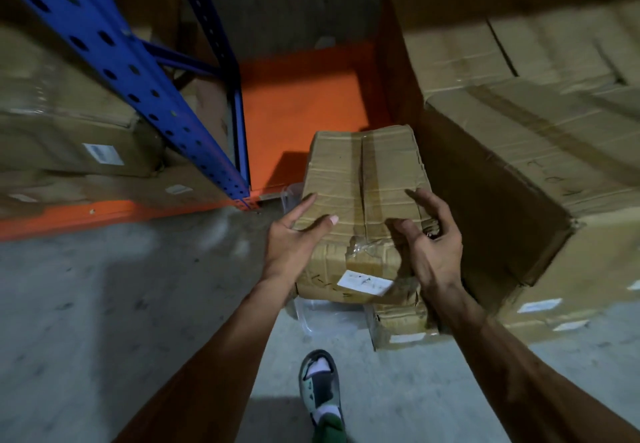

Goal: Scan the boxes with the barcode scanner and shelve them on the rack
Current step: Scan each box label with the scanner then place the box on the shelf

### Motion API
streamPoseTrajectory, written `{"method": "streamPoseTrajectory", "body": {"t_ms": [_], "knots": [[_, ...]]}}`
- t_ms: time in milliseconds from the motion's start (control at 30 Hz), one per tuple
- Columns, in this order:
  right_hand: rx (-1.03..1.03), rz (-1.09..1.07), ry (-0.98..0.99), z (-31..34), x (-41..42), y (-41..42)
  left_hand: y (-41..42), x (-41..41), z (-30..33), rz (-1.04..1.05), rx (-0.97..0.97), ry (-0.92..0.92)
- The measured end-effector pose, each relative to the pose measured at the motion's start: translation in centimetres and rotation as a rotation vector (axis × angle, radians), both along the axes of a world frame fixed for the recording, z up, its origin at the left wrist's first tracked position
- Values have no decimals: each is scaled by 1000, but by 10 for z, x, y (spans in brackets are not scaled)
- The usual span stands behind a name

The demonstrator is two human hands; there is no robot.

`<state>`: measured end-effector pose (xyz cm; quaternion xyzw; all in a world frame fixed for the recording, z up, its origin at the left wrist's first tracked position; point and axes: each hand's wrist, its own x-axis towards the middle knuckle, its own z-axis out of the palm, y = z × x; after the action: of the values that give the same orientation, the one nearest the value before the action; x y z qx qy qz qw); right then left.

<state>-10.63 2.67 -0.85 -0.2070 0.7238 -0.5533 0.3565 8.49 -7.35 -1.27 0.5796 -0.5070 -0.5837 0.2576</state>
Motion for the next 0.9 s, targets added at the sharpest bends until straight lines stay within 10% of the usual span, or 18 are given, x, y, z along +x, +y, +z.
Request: {"method": "streamPoseTrajectory", "body": {"t_ms": [900], "knots": [[-607, 130, 253, 526, -3, 125, 136, 8, 536, 69, -640, 198]]}}
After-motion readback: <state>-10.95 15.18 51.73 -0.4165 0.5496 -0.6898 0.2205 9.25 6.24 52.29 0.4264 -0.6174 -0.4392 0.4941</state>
